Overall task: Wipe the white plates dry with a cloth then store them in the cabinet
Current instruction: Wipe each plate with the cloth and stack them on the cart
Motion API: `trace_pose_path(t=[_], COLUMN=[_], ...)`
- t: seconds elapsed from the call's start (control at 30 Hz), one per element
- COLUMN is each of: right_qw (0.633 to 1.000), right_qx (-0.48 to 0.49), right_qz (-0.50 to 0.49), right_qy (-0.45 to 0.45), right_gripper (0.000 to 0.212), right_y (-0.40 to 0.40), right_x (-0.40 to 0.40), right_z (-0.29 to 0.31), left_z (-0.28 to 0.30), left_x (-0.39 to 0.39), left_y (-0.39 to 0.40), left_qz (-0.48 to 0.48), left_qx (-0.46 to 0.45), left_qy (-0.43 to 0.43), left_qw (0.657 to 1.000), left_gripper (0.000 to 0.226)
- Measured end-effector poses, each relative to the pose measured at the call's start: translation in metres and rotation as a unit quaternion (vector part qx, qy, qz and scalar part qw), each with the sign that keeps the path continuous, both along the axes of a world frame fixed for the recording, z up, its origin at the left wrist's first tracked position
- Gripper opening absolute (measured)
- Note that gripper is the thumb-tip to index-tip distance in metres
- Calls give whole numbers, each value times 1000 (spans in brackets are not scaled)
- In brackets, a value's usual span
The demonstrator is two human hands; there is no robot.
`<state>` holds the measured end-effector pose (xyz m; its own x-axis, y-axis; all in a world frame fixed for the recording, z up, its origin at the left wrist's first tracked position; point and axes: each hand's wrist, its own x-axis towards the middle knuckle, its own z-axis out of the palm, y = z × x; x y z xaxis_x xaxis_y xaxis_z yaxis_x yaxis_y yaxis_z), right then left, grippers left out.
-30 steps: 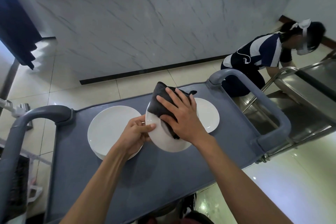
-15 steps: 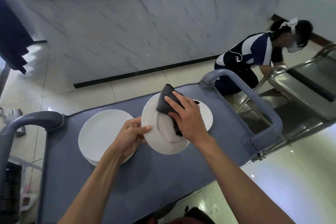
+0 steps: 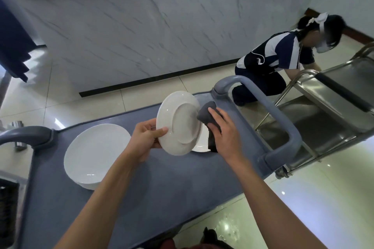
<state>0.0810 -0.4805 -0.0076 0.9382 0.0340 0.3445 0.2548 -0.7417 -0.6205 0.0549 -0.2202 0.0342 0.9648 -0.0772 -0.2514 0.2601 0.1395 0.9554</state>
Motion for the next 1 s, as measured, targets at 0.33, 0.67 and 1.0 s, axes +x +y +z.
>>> trace_pose_path(t=[0.33,0.67,1.0], right_qw=[999,998,996], right_qx=[36,51,68], right_qz=[12,23,36], right_qy=[10,31,53], right_gripper=[47,47,48], right_y=[-45,-80,-116], right_x=[-2,-7,-12], right_z=[1,-13,-27], left_z=[-3,-23,-65], left_x=[40,60,54], left_y=[-58,-122,-161], left_qz=[4,-69,-88], left_qx=[439,668,692], left_qy=[-131,-168,-131], left_qw=[889,722,705], left_gripper=[22,39,57])
